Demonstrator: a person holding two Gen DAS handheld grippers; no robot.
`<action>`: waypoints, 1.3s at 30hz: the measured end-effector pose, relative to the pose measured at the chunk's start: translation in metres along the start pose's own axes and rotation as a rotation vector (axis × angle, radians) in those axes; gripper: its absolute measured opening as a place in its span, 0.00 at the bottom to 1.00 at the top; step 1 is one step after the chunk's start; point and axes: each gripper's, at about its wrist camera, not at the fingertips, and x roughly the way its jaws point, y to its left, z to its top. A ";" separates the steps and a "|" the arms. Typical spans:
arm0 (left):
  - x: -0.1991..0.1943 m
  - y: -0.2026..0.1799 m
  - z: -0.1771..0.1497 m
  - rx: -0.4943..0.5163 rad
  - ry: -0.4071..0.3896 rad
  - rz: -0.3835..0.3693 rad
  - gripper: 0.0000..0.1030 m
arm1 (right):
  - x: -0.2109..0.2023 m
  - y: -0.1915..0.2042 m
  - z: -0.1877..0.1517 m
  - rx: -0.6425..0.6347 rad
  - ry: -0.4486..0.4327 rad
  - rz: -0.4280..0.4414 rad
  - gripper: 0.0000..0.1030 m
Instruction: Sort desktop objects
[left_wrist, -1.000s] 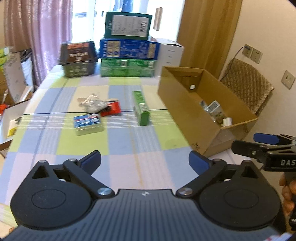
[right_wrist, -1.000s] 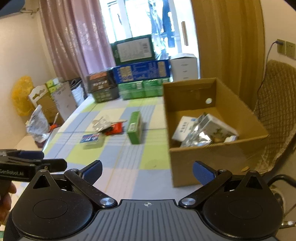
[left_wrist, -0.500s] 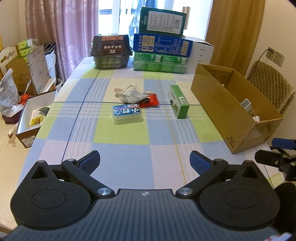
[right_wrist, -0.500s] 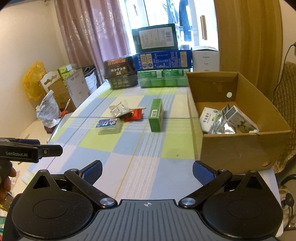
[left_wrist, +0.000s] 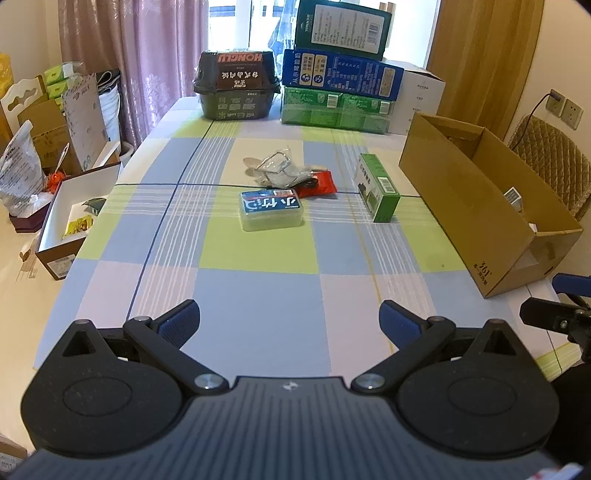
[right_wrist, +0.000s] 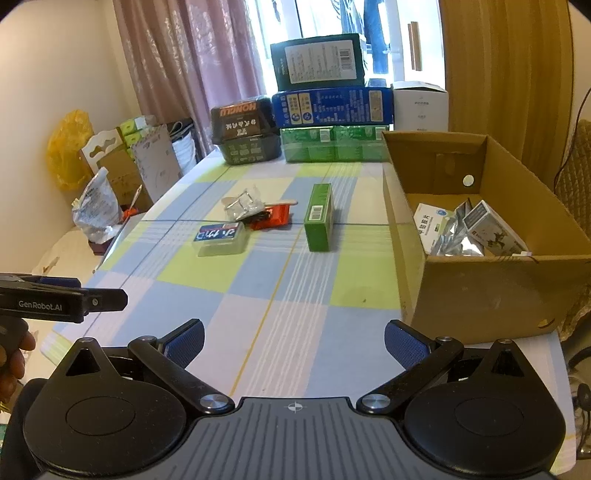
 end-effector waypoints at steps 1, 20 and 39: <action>0.001 0.001 0.000 -0.001 0.002 0.001 0.99 | 0.002 0.001 0.000 -0.002 0.001 0.001 0.98; 0.049 0.025 0.014 0.047 0.021 0.021 0.99 | 0.062 0.029 0.031 -0.105 -0.018 -0.004 0.98; 0.170 0.049 0.068 0.217 0.042 -0.071 0.98 | 0.190 0.005 0.068 -0.195 -0.014 -0.085 0.82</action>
